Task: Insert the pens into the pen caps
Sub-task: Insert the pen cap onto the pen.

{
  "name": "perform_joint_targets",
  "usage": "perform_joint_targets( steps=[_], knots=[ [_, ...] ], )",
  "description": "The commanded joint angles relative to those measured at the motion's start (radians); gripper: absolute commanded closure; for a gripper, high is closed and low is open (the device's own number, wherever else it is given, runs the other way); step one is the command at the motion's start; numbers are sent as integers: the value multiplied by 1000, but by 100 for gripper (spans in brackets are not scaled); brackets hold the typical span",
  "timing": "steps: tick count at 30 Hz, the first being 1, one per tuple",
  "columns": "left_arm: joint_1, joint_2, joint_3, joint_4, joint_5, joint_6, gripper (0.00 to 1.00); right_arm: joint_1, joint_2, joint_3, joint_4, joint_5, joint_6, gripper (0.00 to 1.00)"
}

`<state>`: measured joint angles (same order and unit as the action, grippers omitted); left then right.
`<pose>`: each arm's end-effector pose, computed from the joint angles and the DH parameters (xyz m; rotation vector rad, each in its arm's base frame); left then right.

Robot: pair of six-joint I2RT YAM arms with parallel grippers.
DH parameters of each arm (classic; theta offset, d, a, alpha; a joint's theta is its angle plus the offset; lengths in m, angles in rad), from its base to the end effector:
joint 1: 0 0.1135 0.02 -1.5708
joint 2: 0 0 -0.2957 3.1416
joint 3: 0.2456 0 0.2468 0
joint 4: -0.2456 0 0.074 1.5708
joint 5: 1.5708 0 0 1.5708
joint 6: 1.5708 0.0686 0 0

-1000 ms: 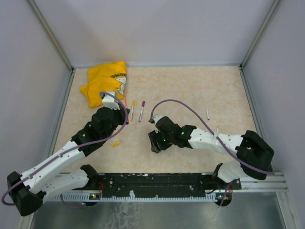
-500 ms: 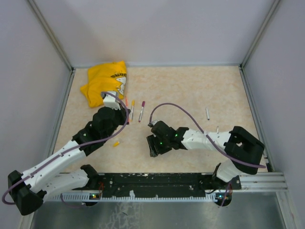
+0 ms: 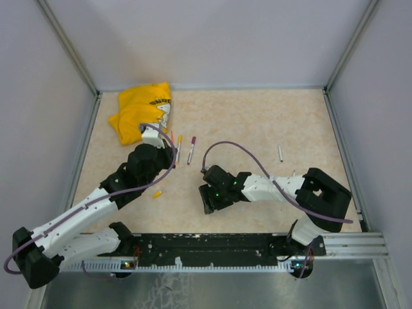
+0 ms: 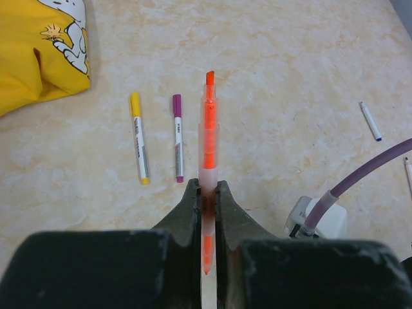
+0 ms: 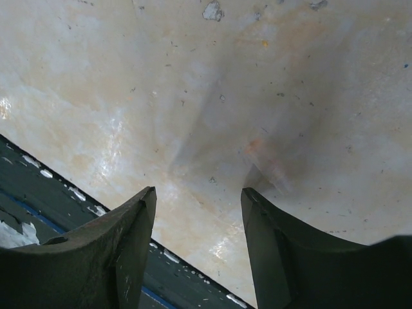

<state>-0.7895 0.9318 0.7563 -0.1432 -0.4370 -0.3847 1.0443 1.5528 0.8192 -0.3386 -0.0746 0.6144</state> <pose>0.1749 -0.1351 0.3255 0.0811 1.8761 -0.3999 0.1467 0.2626 0.1684 -0.6228 2.7280 0.5959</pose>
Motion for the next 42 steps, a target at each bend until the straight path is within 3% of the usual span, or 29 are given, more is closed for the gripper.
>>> perform_joint_targets(
  steps=[1, 14, 24, 34, 42],
  knots=[
    [3, 3, 7, 7, 7, -4, 100, 2, 17, 33, -53, 50, 0, 43],
    [3, 41, 27, 18, 23, 1, 100, 2, 50, 103, -147, 173, -25, 43],
    [3, 40, 27, 19, 10, 13, 100, -6, -61, 99, -88, 197, 13, 42],
    [3, 24, 13, 17, -1, 24, 100, -39, -156, 106, -138, 430, 293, 42],
    [3, 3, -1, 11, -6, 23, 100, -33, 16, 270, -391, 500, 539, 40]
  ],
)
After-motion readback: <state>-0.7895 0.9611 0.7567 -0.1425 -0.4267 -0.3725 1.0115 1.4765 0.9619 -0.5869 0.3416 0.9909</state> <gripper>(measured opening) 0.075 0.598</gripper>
